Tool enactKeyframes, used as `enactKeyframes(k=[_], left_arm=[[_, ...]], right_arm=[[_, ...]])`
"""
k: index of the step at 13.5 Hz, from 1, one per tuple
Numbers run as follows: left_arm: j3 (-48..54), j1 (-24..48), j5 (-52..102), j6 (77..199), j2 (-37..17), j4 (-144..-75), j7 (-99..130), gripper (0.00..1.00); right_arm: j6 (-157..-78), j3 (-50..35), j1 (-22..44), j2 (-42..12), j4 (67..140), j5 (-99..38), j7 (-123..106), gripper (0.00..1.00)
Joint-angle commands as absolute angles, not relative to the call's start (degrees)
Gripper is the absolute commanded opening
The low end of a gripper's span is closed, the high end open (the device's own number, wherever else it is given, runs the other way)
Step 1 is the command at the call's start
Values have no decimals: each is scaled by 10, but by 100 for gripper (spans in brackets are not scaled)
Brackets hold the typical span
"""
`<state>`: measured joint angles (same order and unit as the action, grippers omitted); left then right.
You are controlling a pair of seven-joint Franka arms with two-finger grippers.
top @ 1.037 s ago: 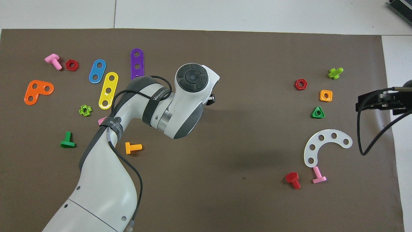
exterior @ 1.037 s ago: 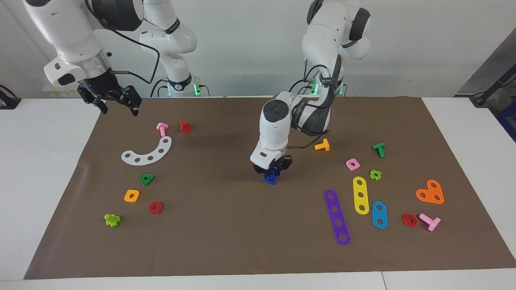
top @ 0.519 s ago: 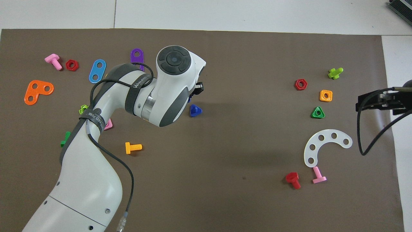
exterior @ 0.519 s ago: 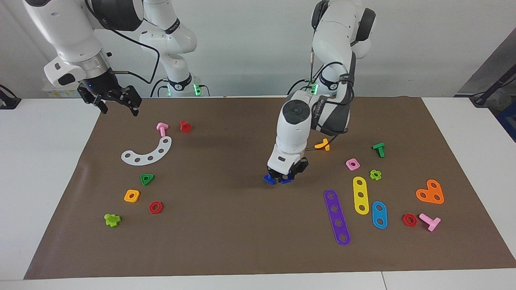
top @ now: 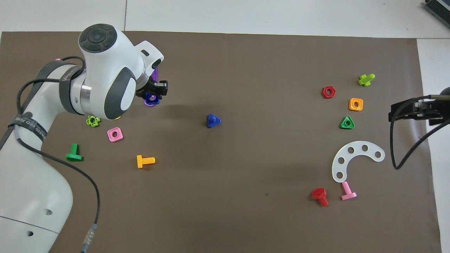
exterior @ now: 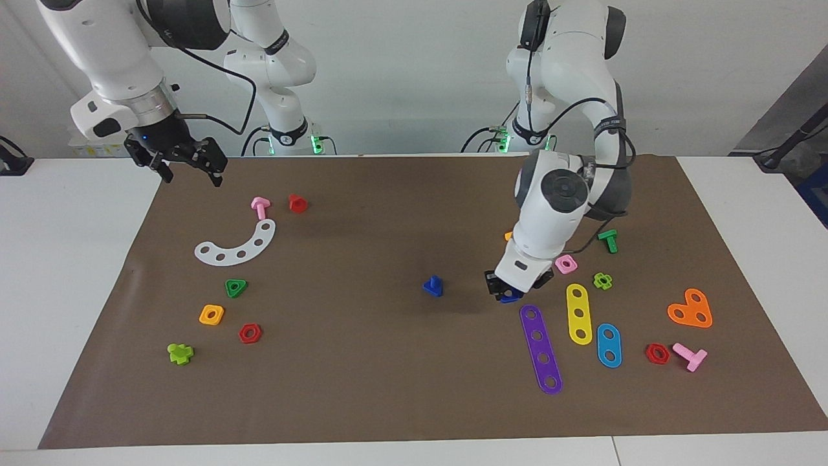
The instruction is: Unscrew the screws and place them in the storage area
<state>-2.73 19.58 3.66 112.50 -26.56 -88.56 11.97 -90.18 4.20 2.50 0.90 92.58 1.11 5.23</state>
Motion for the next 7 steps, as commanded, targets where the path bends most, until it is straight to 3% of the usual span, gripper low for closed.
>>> enactKeyframes(k=[1,4,7], left_arm=[[-25,178,47,1188,-218,-994,56,43],[-25,165,47,1286,-193,-1089,14,46],[-25,164,47,1287,-183,-1110,0,53]], right_arm=[[-902,33,17,19,937,7,60,100],[-897,33,13,20,938,7,57,100],[-914,33,26,20,941,5,57,100]])
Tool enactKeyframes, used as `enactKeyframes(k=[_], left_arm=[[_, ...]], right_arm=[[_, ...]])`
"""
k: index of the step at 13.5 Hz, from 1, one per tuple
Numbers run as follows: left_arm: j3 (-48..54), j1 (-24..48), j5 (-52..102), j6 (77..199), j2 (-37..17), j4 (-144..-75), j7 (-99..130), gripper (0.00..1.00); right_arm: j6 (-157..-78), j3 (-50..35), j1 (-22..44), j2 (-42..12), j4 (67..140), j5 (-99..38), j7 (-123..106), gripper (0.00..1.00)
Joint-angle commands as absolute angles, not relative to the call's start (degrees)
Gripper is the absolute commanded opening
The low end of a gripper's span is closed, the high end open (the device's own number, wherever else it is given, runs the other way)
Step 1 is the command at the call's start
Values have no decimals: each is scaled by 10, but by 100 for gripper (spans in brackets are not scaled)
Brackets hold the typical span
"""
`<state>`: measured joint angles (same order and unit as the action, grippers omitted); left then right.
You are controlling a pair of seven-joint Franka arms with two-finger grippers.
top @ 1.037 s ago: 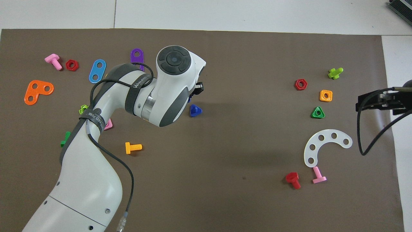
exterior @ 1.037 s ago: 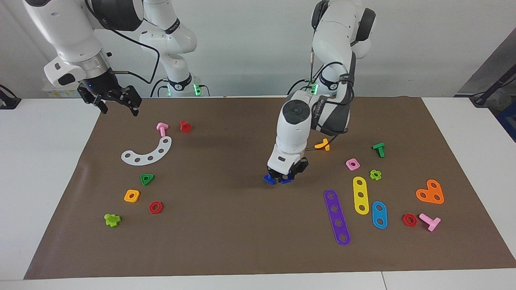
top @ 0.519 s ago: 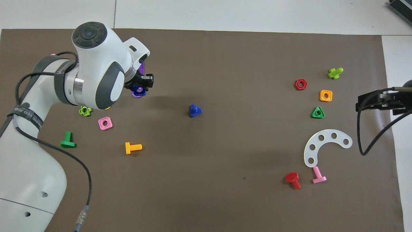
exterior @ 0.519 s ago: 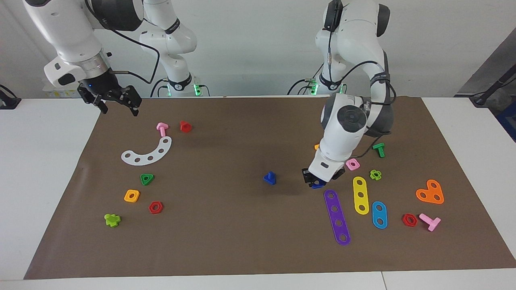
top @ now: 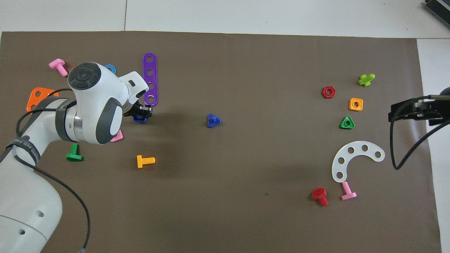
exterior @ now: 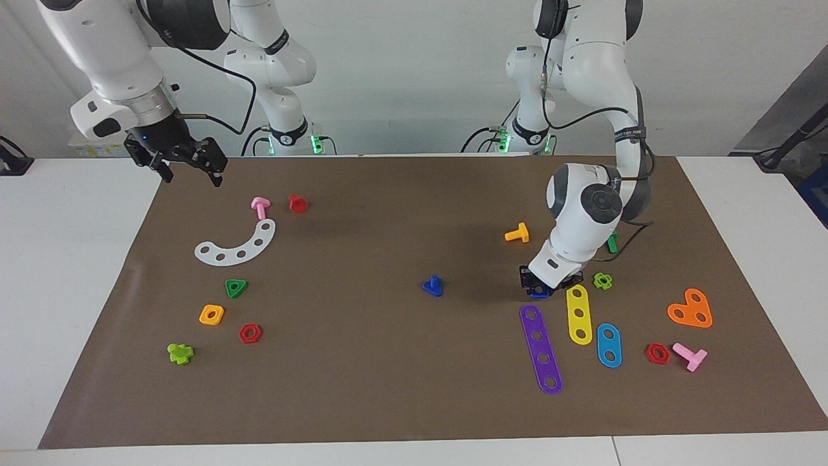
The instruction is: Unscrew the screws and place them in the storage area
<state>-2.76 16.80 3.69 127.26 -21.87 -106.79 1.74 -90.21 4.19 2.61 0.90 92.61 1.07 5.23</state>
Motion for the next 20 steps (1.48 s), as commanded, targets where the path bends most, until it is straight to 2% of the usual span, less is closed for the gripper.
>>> enactKeyframes(k=[1,2,3,4,6,9,11,13,15,18,20], left_arm=[[-25,164,47,1285,-183,-1112,0,57],[-25,164,47,1282,-183,-1110,0,70],[-25,164,47,1281,-183,-1106,0,96],[-25,164,47,1280,-184,-1102,1,100],[-25,156,47,1253,-182,-1077,1,100],[-25,121,47,1124,-178,-982,-2,100],[-25,92,46,1072,-164,-954,-31,100],[-26,58,46,1051,-145,-954,-79,100],[-27,29,44,1022,-128,-954,-122,100],[-32,10,35,987,-92,-953,-129,100],[-36,10,30,969,-57,-954,-120,100]], right_arm=[[-938,33,42,21,950,4,58,100],[-971,33,52,25,967,4,61,100],[-1009,33,74,30,994,4,64,100],[-1038,33,90,26,1010,4,71,100],[-1083,33,142,-18,1008,4,131,100],[-1140,33,238,-89,992,5,254,100],[-1177,33,295,-135,971,7,319,100],[-1214,33,326,-181,948,8,354,100],[-1220,33,356,-237,893,17,395,100],[-1229,33,380,-344,805,20,410,100],[-1236,33,380,-352,802,34,406,100]])
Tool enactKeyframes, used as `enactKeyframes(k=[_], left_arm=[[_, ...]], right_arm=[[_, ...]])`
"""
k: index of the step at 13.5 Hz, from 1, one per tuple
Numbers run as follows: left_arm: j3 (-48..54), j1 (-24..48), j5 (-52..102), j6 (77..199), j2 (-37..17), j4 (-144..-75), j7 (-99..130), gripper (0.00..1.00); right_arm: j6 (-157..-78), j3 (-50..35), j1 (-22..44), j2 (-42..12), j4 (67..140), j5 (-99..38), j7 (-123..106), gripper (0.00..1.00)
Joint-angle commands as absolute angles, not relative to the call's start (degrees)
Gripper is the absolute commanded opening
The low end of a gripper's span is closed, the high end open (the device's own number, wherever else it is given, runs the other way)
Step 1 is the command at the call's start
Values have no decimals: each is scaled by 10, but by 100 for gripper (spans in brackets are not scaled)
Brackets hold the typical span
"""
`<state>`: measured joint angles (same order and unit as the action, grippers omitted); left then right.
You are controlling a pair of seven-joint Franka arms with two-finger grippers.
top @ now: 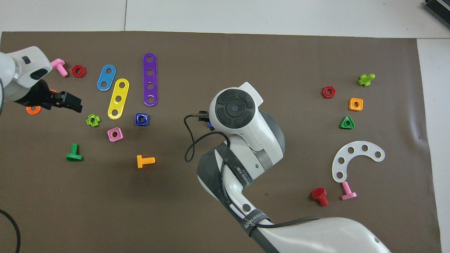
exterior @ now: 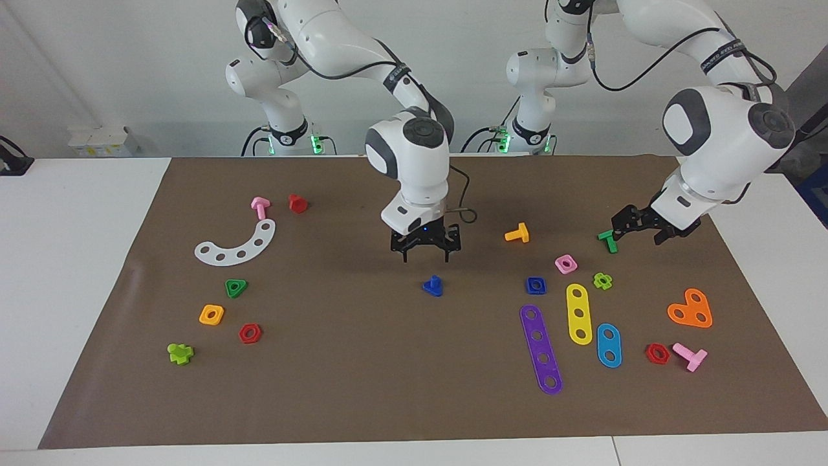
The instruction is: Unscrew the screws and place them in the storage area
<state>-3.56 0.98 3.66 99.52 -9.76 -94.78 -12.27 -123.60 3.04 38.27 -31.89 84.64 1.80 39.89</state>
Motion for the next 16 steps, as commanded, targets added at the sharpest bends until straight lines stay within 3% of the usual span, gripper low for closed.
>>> enactKeyframes(k=[1,4,8,16], left_arm=[[-38,10,29,962,-41,-954,-108,100],[-36,18,5,938,-12,-954,-85,100],[-27,24,-19,911,12,-954,-62,100],[-26,24,-18,912,38,-970,-58,100]], right_arm=[[-1236,33,377,-356,802,34,403,100],[-1273,33,382,-369,812,32,402,87],[-1279,33,381,-367,830,31,385,60],[-1284,30,387,-368,852,30,377,48]])
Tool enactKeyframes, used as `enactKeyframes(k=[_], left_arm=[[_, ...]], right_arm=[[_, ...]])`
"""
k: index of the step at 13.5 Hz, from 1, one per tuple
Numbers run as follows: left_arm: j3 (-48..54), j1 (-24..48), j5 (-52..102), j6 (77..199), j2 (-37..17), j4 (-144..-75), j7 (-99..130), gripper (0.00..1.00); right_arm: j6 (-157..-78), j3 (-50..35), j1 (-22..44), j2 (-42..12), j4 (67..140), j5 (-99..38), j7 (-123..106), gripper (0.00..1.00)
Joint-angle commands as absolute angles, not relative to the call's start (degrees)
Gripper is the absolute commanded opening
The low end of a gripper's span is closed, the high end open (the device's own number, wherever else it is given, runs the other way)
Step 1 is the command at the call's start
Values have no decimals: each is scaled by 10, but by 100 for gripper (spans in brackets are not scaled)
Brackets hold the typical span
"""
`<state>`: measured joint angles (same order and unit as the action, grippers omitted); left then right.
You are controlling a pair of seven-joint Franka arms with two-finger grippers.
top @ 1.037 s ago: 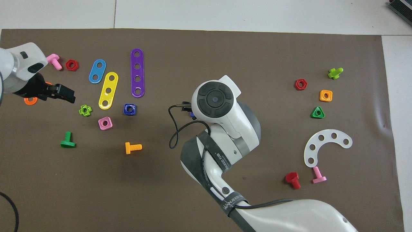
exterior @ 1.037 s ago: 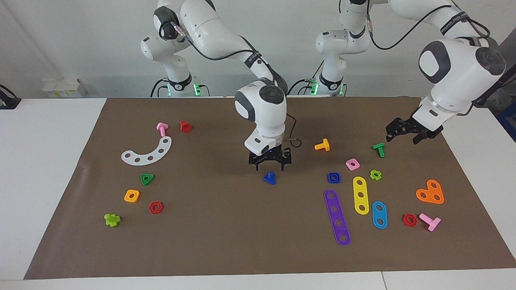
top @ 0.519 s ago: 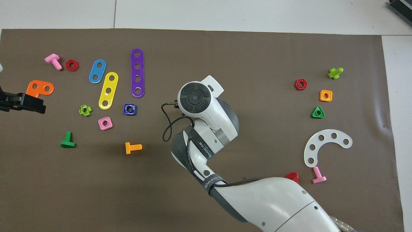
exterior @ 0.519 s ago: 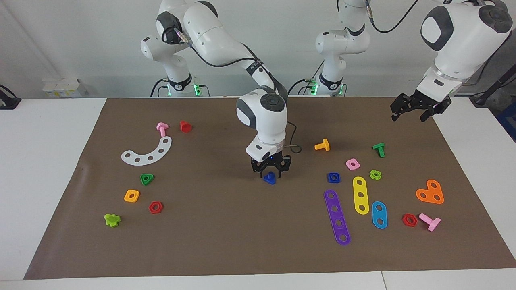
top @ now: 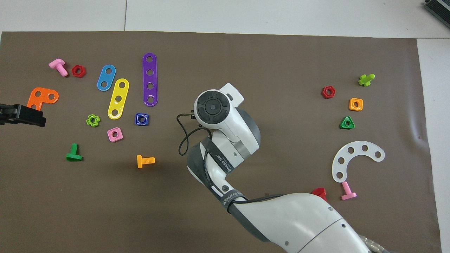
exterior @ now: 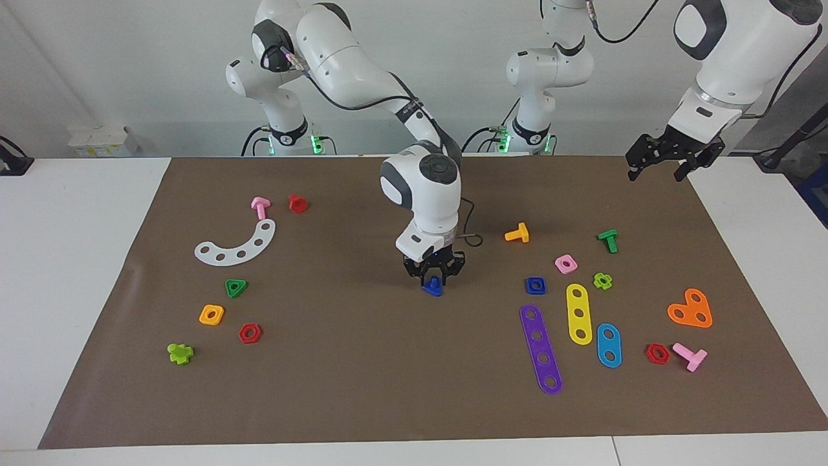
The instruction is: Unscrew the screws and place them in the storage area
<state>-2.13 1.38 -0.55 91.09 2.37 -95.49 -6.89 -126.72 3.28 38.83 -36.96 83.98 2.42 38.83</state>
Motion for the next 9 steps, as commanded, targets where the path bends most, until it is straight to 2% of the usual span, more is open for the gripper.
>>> enactKeyframes(k=[1,2,4,9], left_arm=[[-25,24,-18,915,38,-970,-58,100],[-25,23,-18,917,38,-970,-59,100],[-25,22,-18,925,38,-970,-61,100],[-25,18,-18,960,38,-978,-64,100]], right_arm=[[-1284,29,387,-367,852,30,376,45],[-1283,30,387,-367,852,30,376,38],[-1283,29,385,-367,849,31,376,0],[-1268,30,381,-360,838,22,377,0]])
